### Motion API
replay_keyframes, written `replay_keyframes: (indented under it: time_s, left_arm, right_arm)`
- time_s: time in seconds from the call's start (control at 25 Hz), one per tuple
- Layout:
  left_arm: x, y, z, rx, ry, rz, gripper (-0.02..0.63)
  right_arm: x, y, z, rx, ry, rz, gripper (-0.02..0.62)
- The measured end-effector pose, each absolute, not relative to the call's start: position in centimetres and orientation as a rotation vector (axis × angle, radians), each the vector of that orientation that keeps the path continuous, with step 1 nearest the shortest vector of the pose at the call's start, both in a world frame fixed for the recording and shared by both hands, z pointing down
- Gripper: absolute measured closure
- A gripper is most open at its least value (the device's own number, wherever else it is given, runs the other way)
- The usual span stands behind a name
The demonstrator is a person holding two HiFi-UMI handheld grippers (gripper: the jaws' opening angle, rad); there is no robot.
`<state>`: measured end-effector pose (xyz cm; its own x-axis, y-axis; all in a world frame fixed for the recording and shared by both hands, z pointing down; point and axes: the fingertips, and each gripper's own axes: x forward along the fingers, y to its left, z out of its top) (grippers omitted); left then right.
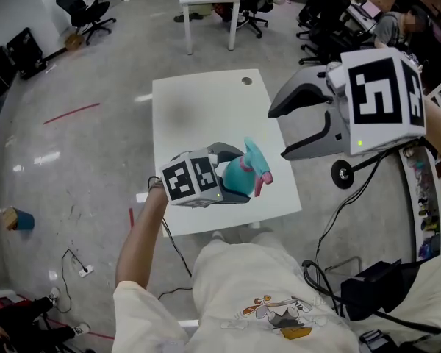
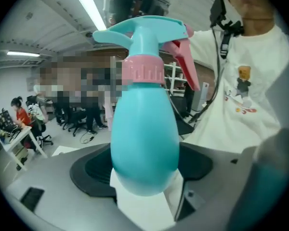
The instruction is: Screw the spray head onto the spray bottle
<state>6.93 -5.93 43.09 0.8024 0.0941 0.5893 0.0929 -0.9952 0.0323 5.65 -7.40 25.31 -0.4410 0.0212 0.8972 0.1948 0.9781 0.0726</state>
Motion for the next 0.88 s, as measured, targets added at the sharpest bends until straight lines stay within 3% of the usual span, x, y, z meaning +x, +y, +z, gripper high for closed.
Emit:
replay_keyframes:
  time_s: [0.44,0.88]
  left_arm:
    - [6.0,1.2,39.8,2.842,0.882,0.760,0.221]
    - [6.1,5.9,37.5,2.723,1.287,0.711,0.221]
  right_arm:
    - [5.4,-4.0,29.2,-0.491,-1.858,-0.529,0.365]
    - [3.5,0.0,29.0,-0.679,-1.867,-0.620,0.365]
